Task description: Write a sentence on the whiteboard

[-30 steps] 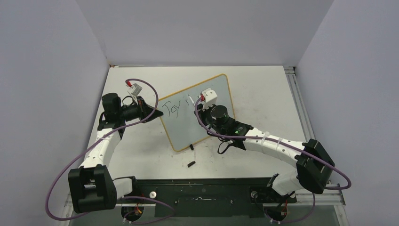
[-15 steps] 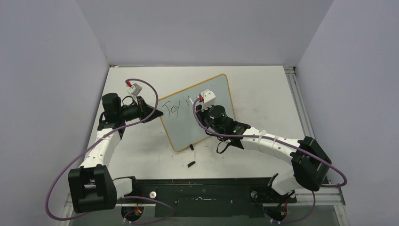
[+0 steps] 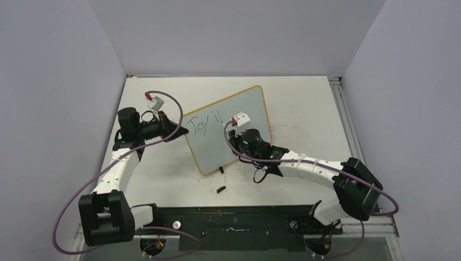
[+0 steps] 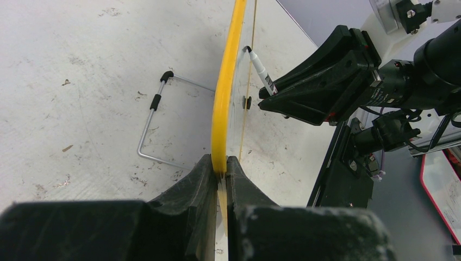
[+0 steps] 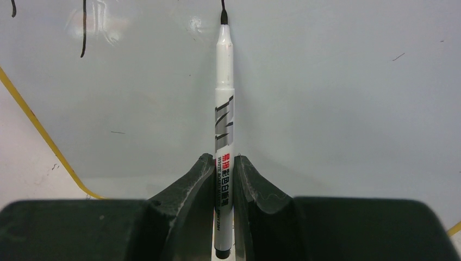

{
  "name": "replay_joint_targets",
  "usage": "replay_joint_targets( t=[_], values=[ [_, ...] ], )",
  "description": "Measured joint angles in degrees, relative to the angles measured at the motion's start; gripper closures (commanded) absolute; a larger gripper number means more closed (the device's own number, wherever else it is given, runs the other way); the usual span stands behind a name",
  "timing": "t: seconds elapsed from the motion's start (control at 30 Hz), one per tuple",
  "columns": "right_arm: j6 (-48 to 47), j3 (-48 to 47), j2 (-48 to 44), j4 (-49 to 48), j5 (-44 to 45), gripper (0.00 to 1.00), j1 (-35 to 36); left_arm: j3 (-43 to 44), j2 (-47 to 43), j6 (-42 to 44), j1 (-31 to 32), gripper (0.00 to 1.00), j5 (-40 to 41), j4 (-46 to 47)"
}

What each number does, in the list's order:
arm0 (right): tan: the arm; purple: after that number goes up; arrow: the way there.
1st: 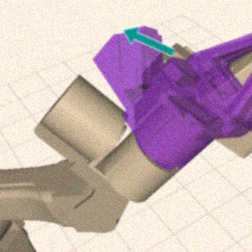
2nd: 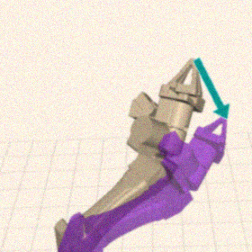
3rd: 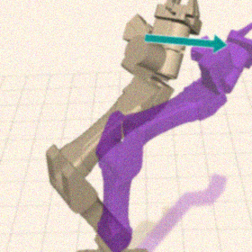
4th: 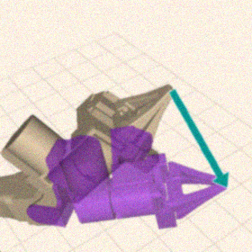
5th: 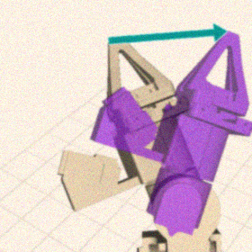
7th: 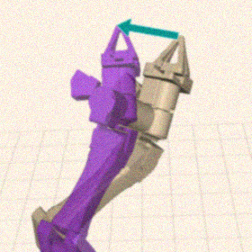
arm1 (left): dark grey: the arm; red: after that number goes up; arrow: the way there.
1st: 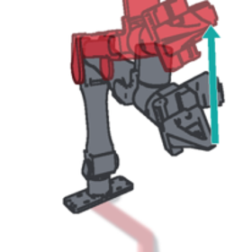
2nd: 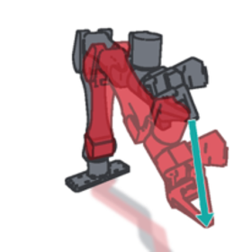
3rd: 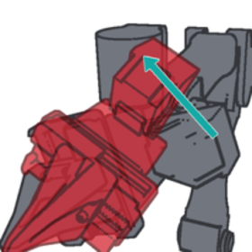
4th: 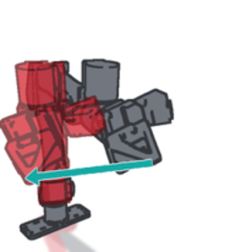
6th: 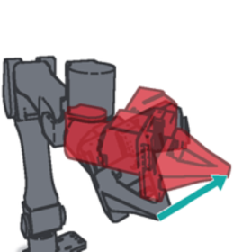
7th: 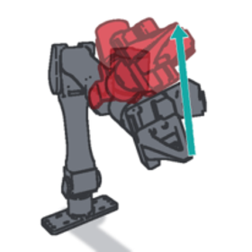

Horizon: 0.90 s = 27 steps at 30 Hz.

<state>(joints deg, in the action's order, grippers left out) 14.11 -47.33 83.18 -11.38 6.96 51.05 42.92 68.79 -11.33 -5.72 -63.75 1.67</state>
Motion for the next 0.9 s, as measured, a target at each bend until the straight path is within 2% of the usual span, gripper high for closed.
replay_joint_targets(
  t=[0.9],
  values=[
    [-1.42, -5.73, 1.44, 1.9, 0.11, 0.95, -0.9, 0.0, 0.0, 0.0, 0.0, 1.0, 0.0, 0.02]
  ],
)
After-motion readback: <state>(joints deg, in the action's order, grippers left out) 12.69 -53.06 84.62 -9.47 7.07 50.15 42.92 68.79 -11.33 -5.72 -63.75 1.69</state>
